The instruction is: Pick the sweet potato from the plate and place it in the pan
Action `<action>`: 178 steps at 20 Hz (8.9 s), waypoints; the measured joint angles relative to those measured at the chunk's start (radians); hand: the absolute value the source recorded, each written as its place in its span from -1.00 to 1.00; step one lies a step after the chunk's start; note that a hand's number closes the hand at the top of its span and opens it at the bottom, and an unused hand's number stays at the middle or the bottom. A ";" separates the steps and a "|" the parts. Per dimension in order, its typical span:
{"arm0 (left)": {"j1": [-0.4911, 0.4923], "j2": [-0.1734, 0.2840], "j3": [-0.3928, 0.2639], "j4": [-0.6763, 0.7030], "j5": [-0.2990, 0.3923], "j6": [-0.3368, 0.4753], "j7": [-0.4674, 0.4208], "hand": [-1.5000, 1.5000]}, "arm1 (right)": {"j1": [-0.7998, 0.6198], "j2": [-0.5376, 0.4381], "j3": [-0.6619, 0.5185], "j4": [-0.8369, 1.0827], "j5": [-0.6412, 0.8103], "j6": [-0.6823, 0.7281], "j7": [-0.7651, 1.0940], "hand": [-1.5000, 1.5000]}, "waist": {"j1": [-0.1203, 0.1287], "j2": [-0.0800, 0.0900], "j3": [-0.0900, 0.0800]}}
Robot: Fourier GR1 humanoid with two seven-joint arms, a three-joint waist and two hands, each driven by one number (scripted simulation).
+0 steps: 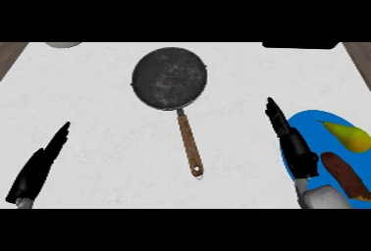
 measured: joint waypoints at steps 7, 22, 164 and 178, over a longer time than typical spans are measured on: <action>-0.089 -0.115 0.066 -0.085 0.107 0.036 -0.002 0.00 | -0.134 -0.173 -0.020 -0.091 -0.159 0.414 -0.049 1.00 | -0.014 0.000 0.008; -0.182 -0.199 0.131 -0.179 0.220 0.074 0.085 0.00 | -0.100 -0.780 -0.303 0.119 0.044 0.701 -0.621 -1.00 | -0.024 0.012 0.015; -0.262 -0.415 0.278 -0.197 -0.017 -0.085 0.212 0.00 | -1.064 0.329 0.124 0.622 1.077 -0.092 0.915 1.00 | 0.039 0.024 0.008; -0.272 -0.429 0.263 -0.203 -0.023 -0.096 0.205 0.00 | -1.084 0.329 0.049 1.021 0.860 -0.252 0.703 -1.00 | 0.068 0.039 0.009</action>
